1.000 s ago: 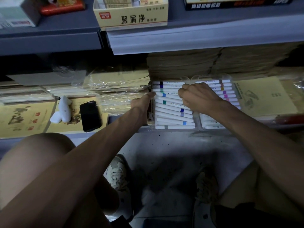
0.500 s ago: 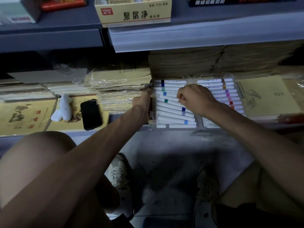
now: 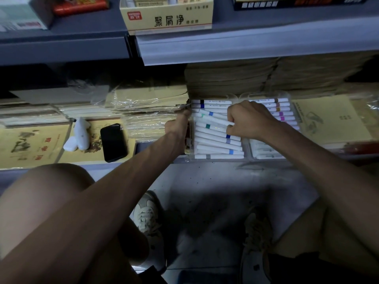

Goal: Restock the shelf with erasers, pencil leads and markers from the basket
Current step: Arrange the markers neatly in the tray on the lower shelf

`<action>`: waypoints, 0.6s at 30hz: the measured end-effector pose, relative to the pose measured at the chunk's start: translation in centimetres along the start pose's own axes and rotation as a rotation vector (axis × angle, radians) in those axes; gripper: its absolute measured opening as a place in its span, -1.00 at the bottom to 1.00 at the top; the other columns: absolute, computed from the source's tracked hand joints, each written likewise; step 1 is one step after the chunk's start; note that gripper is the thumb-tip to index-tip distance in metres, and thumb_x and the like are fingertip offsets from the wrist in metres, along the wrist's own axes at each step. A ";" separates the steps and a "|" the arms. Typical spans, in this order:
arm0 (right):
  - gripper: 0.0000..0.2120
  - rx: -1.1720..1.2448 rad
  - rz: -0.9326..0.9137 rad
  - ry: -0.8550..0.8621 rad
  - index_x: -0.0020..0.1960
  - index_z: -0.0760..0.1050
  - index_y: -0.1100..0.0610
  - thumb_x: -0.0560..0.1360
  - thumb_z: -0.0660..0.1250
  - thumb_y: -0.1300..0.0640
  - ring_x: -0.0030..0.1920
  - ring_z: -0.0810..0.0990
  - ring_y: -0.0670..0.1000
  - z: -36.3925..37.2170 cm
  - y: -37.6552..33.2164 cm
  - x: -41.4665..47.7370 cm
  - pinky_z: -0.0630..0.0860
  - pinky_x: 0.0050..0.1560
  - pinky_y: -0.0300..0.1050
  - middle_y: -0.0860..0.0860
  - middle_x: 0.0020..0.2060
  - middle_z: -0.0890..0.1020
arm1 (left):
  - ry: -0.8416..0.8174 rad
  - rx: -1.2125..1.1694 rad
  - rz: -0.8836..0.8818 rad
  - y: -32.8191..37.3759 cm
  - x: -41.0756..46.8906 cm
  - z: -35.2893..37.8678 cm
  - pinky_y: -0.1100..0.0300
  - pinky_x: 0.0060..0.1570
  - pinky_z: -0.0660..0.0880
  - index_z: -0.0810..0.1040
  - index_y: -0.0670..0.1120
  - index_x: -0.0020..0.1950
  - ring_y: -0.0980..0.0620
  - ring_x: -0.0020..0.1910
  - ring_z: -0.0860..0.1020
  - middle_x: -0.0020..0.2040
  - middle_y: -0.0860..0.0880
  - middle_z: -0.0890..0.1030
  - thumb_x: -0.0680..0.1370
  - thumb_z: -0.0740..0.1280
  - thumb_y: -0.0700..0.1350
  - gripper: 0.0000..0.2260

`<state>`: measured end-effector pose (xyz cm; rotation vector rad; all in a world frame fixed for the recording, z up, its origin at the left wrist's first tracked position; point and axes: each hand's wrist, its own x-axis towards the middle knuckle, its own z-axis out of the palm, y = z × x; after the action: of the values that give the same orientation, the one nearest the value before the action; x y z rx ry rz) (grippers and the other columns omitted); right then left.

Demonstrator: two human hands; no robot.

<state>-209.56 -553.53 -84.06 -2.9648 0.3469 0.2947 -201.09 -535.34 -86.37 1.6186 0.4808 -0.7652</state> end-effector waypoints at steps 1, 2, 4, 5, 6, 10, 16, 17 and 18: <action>-0.78 -0.004 -0.010 0.015 -0.08 0.59 0.17 0.38 0.45 0.03 -0.13 0.60 0.17 -0.5 0.0 -0.2 0.55 -0.17 -0.04 0.09 -0.16 0.64 | 0.001 0.004 0.007 0.0 0.0 0.0 0.13 -0.32 0.48 0.50 -0.11 0.00 -0.05 -0.16 0.60 -0.06 -0.09 0.64 0.53 0.47 0.14 -0.66; -0.77 -0.007 -0.019 0.029 -0.08 0.57 0.18 0.37 0.45 0.05 -0.16 0.59 0.18 -1.0 0.1 -0.3 0.54 -0.20 -0.04 0.11 -0.18 0.62 | -0.002 0.013 0.016 -0.1 0.1 0.1 0.14 -0.32 0.48 0.49 -0.12 0.02 -0.05 -0.16 0.60 -0.04 -0.10 0.64 0.53 0.48 0.13 -0.65; -0.76 0.015 -0.018 0.055 -0.06 0.49 0.18 0.38 0.45 0.08 -0.20 0.56 0.18 -1.7 0.3 -0.5 0.49 -0.26 -0.05 0.13 -0.18 0.59 | -0.008 0.032 0.037 -0.2 0.1 0.3 0.14 -0.31 0.48 0.49 -0.13 -0.02 -0.05 -0.15 0.61 0.01 -0.12 0.65 0.51 0.52 0.10 -0.65; -0.76 0.039 -0.006 0.061 -0.03 0.45 0.17 0.40 0.43 0.11 -0.21 0.53 0.17 -1.7 0.5 -0.5 0.43 -0.28 -0.05 0.12 -0.18 0.58 | -0.007 0.042 0.045 -0.3 0.1 0.3 0.14 -0.30 0.48 0.49 -0.12 -0.06 -0.05 -0.16 0.60 0.01 -0.13 0.66 0.50 0.54 0.08 -0.66; -0.78 0.073 0.008 0.069 0.00 0.41 0.15 0.44 0.40 0.13 -0.22 0.50 0.16 -1.5 0.7 -0.4 0.36 -0.28 -0.06 0.12 -0.16 0.56 | -0.006 0.050 0.050 -0.3 0.1 0.4 0.13 -0.30 0.49 0.48 -0.12 -0.08 -0.05 -0.17 0.60 0.01 -0.13 0.66 0.48 0.56 0.06 -0.66; -0.82 0.211 0.038 0.127 0.15 0.46 0.12 0.60 0.22 0.09 -0.18 0.55 0.22 0.7 1.2 0.7 0.35 -0.24 -0.08 0.23 -0.05 0.58 | -0.010 0.101 0.060 -0.2 0.0 0.7 0.07 -0.17 0.61 0.49 -0.12 -0.11 -0.04 -0.18 0.61 -0.06 -0.10 0.66 0.46 0.59 -0.04 -0.70; -0.83 0.241 0.111 0.117 0.01 0.64 0.09 0.44 0.46 0.07 0.03 0.66 0.17 2.0 1.1 1.1 0.62 0.02 0.04 0.09 -0.04 0.68 | -0.012 0.136 0.062 -0.3 -0.3 0.8 -0.02 -0.17 0.67 0.51 -0.10 -0.15 -0.06 -0.32 0.58 -0.26 -0.08 0.61 0.46 0.59 -0.18 -0.75; -0.81 0.215 0.103 0.127 0.03 0.65 0.13 0.45 0.47 0.08 0.06 0.65 0.19 2.2 1.1 1.2 0.61 0.04 0.05 0.11 0.00 0.67 | -0.021 0.134 0.058 -0.3 -0.3 0.6 0.07 -0.31 0.65 0.51 -0.10 -0.15 -0.03 -0.33 0.58 -0.25 -0.07 0.61 0.47 0.58 -0.19 -0.77; -0.80 0.179 0.089 0.140 0.04 0.65 0.16 0.46 0.47 0.09 0.07 0.64 0.21 2.3 1.1 1.3 0.60 0.04 0.05 0.13 0.02 0.66 | -0.024 0.130 0.057 -0.3 -0.3 0.5 0.18 -0.47 0.57 0.51 -0.10 -0.13 -0.01 -0.34 0.57 -0.24 -0.06 0.61 0.49 0.56 -0.19 -0.79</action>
<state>-209.02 -554.53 -86.70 -2.8041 0.4950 0.0618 -201.61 -535.71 -86.41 1.7345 0.3721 -0.7860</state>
